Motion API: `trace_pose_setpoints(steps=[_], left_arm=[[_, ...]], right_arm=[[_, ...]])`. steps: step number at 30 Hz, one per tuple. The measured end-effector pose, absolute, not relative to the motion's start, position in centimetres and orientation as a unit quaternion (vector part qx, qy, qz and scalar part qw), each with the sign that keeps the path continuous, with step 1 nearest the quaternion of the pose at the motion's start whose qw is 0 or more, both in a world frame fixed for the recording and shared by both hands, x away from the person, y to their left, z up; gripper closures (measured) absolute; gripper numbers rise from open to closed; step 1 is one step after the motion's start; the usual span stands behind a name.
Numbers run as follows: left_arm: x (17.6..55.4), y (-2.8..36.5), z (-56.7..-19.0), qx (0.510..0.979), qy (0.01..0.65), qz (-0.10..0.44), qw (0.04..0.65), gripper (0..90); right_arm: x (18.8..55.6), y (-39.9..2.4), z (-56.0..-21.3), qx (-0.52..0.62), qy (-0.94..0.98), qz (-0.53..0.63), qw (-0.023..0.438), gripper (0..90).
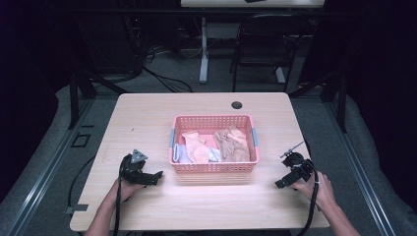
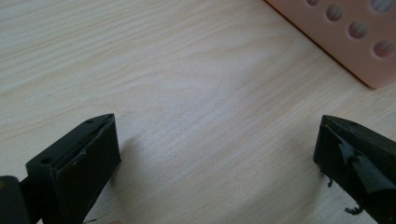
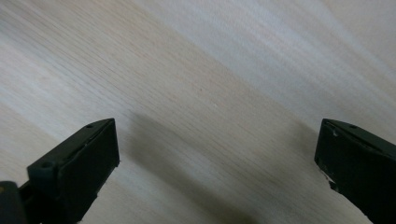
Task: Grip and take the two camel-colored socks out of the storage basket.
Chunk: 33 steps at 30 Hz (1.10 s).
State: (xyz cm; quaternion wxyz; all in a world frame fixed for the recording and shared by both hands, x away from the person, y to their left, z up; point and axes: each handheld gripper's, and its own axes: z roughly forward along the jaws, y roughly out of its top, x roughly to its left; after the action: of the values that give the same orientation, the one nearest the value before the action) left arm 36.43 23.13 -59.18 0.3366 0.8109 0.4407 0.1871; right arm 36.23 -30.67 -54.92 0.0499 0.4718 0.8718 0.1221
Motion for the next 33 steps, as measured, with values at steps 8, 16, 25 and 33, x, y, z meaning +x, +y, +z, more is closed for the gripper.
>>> trace_pose_setpoints(steps=[8, 16, 25, 33], left_arm=[[36.4, 23.1, -59.2, 0.811, 0.441, 0.187, 0.337, 0.1], [36.4, 23.1, -59.2, 0.811, 0.441, 0.187, 0.337, 0.2], [36.4, 23.1, -59.2, 0.81, 0.441, 0.187, 0.337, 0.2], [36.4, 23.1, -59.2, 0.81, 0.441, 0.187, 0.337, 0.2]], right_arm=[[35.8, -30.7, -52.9, 0.471, 0.867, 0.154, 0.061, 0.0], [35.8, -29.4, -50.8, 0.462, 0.865, 0.184, 0.066, 0.0], [35.9, -27.3, -47.3, 0.426, 0.878, 0.205, 0.078, 0.0], [36.2, -25.4, -45.0, 0.401, 0.883, 0.226, 0.095, 0.0]])
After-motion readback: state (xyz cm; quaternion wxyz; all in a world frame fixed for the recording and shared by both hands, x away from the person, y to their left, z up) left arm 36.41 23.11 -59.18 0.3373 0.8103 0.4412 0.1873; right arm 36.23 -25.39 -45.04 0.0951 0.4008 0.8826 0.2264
